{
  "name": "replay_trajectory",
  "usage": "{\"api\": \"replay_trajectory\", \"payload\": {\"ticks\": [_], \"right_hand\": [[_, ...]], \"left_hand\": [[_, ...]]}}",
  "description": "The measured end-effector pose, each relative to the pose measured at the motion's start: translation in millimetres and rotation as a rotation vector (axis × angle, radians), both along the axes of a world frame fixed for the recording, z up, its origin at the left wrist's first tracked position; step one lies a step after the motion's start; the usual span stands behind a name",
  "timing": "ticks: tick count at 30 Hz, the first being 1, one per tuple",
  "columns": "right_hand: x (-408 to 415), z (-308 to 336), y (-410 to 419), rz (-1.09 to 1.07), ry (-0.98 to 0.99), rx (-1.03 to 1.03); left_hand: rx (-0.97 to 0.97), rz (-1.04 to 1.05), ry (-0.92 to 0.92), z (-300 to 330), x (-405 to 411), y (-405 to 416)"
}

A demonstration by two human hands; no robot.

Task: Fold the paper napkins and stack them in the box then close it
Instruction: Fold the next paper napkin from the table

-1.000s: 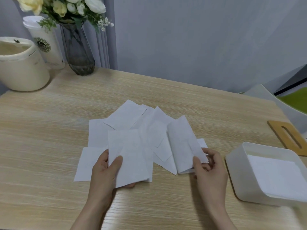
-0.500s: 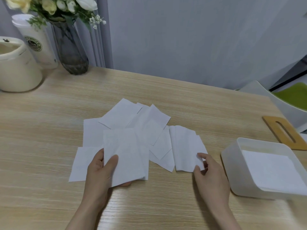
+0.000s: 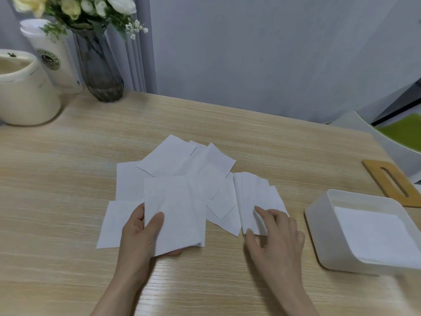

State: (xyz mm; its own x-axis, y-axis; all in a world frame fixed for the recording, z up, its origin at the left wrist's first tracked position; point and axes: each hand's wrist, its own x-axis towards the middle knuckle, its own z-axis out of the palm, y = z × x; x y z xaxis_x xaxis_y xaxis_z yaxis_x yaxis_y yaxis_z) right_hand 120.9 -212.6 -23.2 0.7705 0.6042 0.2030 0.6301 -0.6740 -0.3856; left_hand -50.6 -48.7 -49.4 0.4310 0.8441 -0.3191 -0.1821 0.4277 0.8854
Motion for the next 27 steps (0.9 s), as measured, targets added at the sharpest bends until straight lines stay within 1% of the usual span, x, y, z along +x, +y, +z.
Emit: {"api": "replay_trajectory", "payload": {"ticks": [3, 7, 13, 17, 21, 23, 24, 25, 27], "right_hand": [[-1.6, -2.5, -5.1, 0.065, -0.015, -0.055], [3.0, 0.0, -4.6, 0.116, -0.01, -0.025], [10.4, 4.4, 5.6, 0.297, -0.06, -0.052], [17.4, 11.8, 8.7, 0.284, -0.106, -0.042], [24.3, 32.1, 14.1, 0.212, -0.172, 0.08], [25.8, 45.1, 17.0, 0.174, -0.137, 0.173], [25.8, 50.8, 18.0, 0.148, -0.087, 0.229], [25.3, 57.2, 19.0, 0.114, -0.01, 0.297], [26.3, 68.1, 20.8, 0.075, 0.209, 0.473]], "left_hand": [[0.006, -0.004, 0.004, -3.4, 0.5, 1.3], [0.011, -0.008, -0.006, -5.7, -0.2, 1.8], [0.02, -0.004, -0.003, -6.3, -1.0, 1.6], [0.011, -0.001, -0.009, -6.0, -0.8, 1.4], [0.013, -0.005, -0.012, -6.2, -0.8, 1.7], [0.017, -0.004, -0.013, -5.7, -0.3, 0.9], [0.017, -0.001, -0.012, -5.4, -0.1, 0.4], [0.017, 0.0, -0.013, -4.7, 0.1, 0.2], [0.017, 0.001, -0.015, -3.4, 0.0, 0.2]]}}
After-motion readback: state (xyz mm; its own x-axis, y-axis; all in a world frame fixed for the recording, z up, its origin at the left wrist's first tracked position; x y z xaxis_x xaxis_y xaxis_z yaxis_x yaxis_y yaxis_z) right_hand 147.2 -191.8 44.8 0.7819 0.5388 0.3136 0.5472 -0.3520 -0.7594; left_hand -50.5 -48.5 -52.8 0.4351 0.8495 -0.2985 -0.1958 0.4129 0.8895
